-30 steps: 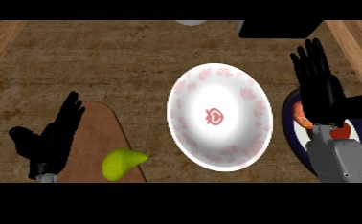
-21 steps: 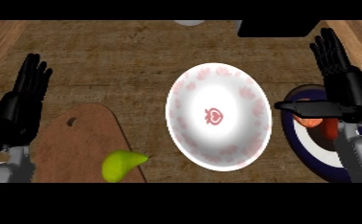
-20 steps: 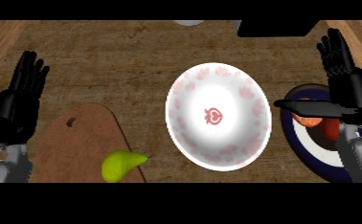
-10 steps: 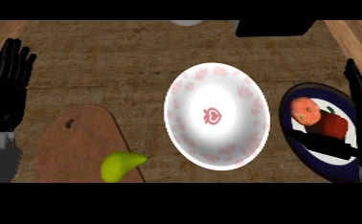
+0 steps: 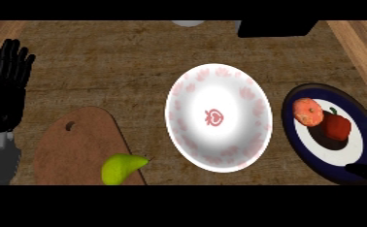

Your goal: Pick the bell pepper from the plate and place it in the bowl

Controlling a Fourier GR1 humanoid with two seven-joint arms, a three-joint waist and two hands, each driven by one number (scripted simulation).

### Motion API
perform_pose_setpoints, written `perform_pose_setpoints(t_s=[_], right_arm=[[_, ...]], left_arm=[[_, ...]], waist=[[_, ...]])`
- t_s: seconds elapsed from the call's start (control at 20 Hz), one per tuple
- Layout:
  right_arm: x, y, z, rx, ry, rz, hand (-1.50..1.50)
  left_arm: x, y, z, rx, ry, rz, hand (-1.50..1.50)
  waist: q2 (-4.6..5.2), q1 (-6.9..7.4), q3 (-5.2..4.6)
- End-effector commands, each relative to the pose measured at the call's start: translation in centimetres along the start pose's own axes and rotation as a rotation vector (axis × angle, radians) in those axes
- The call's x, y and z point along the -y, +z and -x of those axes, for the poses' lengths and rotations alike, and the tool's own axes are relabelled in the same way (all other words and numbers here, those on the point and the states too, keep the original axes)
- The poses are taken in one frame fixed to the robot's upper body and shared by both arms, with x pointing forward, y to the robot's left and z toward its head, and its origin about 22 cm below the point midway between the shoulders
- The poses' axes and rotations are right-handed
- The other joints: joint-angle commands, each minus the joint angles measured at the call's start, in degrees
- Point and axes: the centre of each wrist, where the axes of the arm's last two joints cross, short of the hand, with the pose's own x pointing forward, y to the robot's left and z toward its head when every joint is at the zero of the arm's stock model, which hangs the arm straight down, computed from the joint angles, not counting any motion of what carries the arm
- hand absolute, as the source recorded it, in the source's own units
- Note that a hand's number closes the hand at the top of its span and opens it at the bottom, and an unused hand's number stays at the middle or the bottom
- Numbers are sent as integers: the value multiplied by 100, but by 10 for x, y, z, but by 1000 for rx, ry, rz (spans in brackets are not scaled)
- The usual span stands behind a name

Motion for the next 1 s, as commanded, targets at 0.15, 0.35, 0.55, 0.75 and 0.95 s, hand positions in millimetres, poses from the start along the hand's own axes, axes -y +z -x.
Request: perform_pose_setpoints(t_s=[0.15, 0.35, 0.55, 0.75, 0.95], right_arm=[[39, 11, -25, -155, 194, -309, -150], [51, 1, -27, -189, 239, -388, -150], [50, -4, -11, -231, 235, -396, -150], [23, -7, 8, -241, 234, -400, -150], [21, -12, 16, -268, 221, -401, -150]], left_arm=[[-1, 3, -3, 13, 4, 13, 0], [12, -13, -13, 18, -15, 13, 0], [5, -17, -11, 22, 5, 14, 0], [12, -11, 11, 7, 17, 41, 0], [13, -4, -11, 20, 4, 31, 0]], waist=[[2, 97, 14], [36, 169, 24], [42, 185, 28], [50, 205, 29], [37, 218, 30]])
